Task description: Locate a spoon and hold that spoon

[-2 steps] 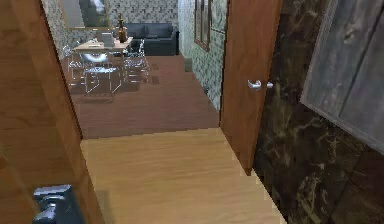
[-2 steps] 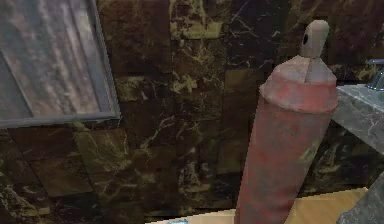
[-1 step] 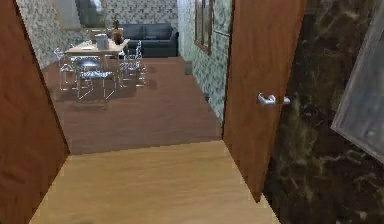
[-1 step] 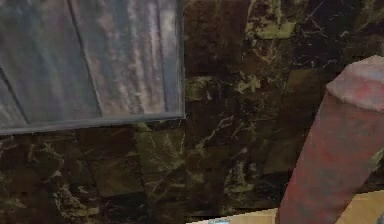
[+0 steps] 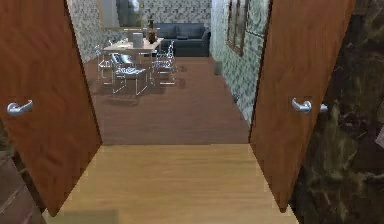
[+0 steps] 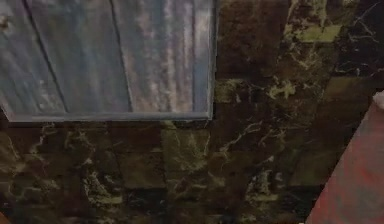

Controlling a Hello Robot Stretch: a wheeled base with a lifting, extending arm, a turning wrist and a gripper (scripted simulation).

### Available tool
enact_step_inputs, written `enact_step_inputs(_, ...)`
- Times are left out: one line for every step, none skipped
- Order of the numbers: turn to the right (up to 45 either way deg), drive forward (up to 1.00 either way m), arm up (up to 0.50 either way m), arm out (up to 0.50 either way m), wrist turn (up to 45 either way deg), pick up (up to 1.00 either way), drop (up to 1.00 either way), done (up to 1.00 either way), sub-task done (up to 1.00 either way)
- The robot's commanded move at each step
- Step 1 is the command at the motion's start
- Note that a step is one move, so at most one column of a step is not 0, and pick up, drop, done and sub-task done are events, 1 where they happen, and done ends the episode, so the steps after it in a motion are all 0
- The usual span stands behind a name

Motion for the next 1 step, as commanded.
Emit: enact_step_inputs(0.0, 0.45, 0.0, 0.0, 0.0, 0.0, 0.0, 0.0, 0.0)
